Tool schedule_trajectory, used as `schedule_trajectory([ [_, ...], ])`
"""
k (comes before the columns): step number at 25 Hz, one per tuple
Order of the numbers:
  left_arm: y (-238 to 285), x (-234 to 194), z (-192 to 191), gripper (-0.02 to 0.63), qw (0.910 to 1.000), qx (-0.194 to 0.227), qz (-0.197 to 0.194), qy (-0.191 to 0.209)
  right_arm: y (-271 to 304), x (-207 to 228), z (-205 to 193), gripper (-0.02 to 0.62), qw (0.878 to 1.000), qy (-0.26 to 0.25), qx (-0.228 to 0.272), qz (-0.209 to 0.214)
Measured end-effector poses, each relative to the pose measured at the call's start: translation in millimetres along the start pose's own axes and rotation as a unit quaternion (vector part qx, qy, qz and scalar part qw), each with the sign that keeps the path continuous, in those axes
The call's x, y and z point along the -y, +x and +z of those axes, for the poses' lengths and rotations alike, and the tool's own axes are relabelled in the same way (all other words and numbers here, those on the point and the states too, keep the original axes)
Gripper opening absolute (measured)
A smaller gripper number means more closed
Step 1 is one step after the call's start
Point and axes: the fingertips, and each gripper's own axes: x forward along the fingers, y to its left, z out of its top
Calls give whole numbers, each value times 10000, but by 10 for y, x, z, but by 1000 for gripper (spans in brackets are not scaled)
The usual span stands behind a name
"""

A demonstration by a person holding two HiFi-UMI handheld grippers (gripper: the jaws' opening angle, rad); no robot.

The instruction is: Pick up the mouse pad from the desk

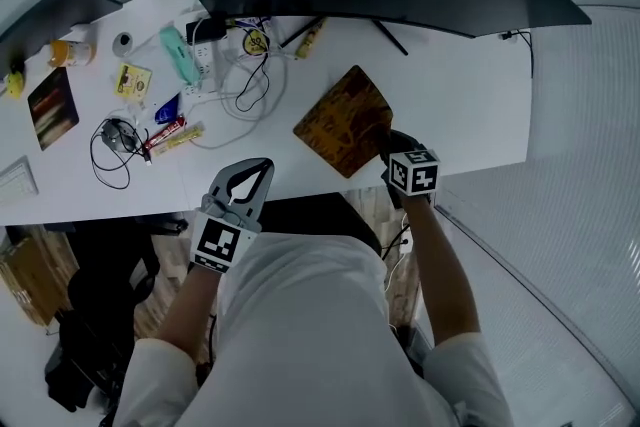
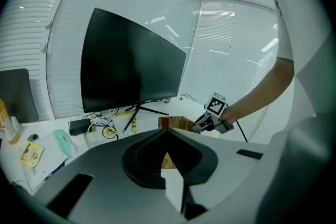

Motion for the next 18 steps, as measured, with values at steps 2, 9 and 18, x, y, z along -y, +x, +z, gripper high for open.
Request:
schedule_trajectory([
  [2,-11,54,42,17,9999,50,-51,102,-139,-106,66,51,9998,-45,156,106],
  [9,-89,324,202,17,9991,226,-83,349,-679,-368,199,50,9967,-116,665,442],
  [18,-250,775,367,17,9975,539,222,395,-1496,-448,304,50,9840,39,1509,941],
])
